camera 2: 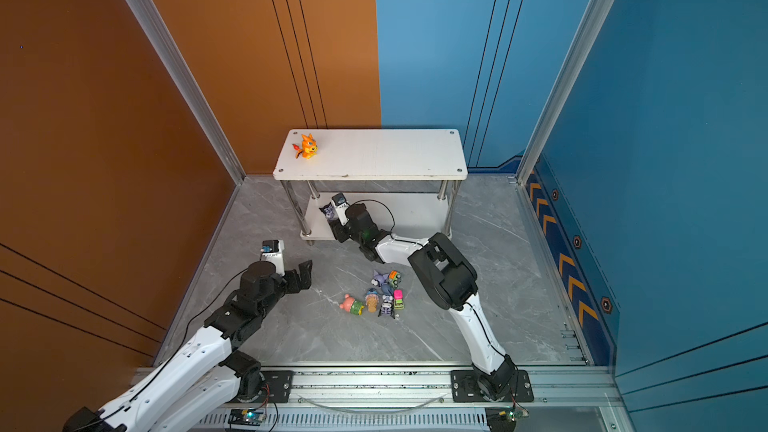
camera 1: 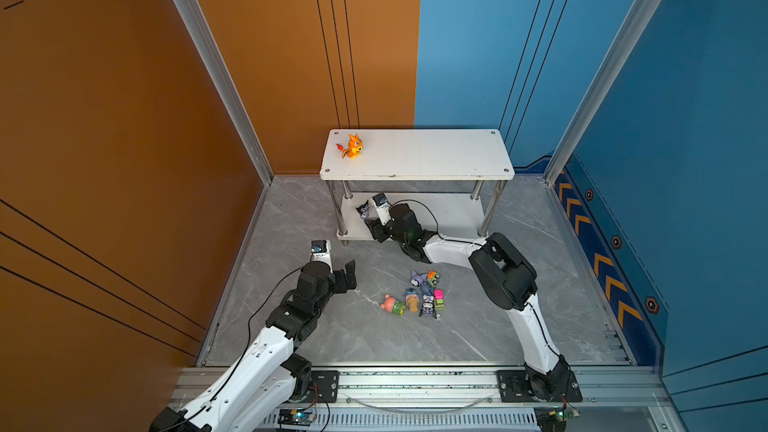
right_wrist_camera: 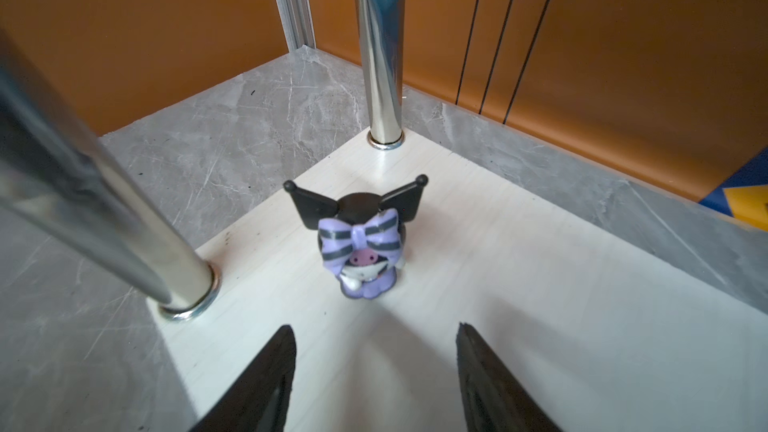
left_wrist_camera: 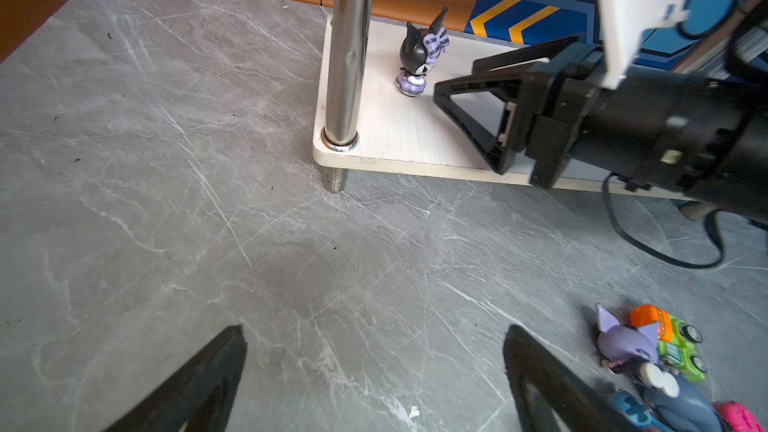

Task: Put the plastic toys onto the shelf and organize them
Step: 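Lower the Kuromi figure onto the lower shelf and open the right gripper, then move the right gripper to the toy pile and close on the purple big-eared figure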

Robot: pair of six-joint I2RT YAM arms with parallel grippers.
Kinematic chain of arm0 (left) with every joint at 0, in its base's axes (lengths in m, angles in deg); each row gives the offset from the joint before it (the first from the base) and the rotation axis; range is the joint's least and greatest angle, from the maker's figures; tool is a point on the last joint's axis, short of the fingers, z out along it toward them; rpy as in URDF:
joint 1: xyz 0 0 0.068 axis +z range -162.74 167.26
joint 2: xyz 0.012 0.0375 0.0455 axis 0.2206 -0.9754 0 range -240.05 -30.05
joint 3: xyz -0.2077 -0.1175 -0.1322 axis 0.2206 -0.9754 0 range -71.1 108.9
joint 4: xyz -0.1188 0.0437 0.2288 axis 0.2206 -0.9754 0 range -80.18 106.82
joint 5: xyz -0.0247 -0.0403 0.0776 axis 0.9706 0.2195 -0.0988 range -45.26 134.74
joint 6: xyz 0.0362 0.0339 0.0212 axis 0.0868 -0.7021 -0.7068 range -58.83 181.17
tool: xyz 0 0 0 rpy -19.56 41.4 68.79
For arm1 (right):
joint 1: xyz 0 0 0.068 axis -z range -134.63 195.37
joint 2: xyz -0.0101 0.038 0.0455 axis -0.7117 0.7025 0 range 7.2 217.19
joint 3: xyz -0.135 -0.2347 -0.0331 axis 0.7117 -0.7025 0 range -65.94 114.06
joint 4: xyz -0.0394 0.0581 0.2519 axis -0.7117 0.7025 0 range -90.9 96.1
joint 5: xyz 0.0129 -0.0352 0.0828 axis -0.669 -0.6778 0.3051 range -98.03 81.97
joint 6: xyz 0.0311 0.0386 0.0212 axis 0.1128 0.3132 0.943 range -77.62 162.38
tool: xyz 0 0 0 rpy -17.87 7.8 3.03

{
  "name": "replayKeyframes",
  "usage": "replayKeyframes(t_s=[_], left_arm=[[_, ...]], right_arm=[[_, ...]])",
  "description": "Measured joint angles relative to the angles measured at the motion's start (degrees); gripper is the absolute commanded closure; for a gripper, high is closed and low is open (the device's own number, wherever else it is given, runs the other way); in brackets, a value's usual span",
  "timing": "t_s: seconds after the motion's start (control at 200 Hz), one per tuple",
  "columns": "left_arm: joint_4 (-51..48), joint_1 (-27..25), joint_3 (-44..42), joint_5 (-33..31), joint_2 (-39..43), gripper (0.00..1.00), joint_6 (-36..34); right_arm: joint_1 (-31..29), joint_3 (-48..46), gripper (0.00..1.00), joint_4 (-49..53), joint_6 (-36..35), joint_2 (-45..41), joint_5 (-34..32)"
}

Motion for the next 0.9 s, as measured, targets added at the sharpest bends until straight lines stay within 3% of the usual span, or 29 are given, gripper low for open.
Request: replayKeyframes(t_s=[0.265,0.706,0.901], left_arm=[[-0.1,0.0,0.0,0.0,0.1,0.02,0.0],[1.4,0.0,0.0,1.4,-4.7,0.02,-0.2],[1.7,-0.1,0.1,2.0,-5.7,0.02,-0.2]], right_arm=[[-2.1,-14.0,0.37,1.6,1.2,-15.0,-4.0],[-3.8,-16.9,0.38,37.2,9.9,-24.1,-8.6],[-3.5,-19.0,0.38,47.0,16.2,-25.9,-7.6]])
